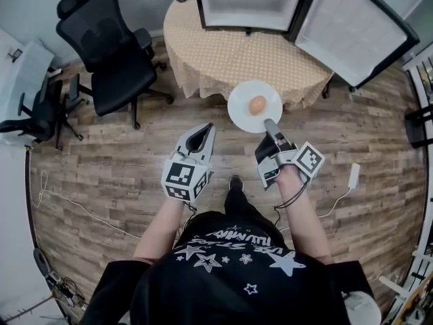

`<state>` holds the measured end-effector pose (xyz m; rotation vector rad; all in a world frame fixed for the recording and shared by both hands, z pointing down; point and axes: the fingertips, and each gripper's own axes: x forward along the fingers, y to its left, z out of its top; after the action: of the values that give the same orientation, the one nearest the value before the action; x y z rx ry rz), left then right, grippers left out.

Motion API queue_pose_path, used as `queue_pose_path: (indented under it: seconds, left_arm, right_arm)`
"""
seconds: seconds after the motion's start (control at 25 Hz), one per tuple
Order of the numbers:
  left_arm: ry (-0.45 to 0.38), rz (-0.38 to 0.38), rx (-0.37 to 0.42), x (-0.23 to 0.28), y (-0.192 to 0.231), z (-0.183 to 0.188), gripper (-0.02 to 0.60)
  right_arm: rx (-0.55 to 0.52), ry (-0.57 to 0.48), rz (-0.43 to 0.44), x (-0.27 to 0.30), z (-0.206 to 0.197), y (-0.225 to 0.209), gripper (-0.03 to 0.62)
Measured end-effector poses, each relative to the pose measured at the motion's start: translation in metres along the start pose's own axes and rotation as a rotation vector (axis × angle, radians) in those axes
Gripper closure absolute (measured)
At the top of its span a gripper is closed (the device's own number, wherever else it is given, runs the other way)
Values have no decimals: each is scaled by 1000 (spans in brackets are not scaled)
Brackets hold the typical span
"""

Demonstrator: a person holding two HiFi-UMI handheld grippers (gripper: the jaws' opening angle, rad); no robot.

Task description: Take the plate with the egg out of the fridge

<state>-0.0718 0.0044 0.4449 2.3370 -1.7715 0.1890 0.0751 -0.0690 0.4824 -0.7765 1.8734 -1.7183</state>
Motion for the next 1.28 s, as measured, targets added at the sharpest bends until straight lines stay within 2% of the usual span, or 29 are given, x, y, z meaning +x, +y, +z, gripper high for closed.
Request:
queue_pose_path:
  seconds: [0.32, 0.56, 0.88, 1.04, 1.28]
  left_arm:
    - [-3, -45, 16, -54, -17, -9, 575]
    - [-25, -92, 58, -110, -57, -33, 575]
    - [-13, -129, 54, -115, -55, -19, 575]
    - [-6, -132, 49, -123, -58, -22, 575]
    - [-2, -141, 46, -134, -62, -30, 575]
  right_arm:
    - [17, -50, -1, -50, -44, 11, 556]
    - [-13, -89, 41, -120, -81, 13, 556]
    - [-14, -111, -6, -124, -85, 23, 556]
    - [24, -105, 12, -129, -93, 28, 556]
    - [7, -89, 12, -134, -108, 28, 556]
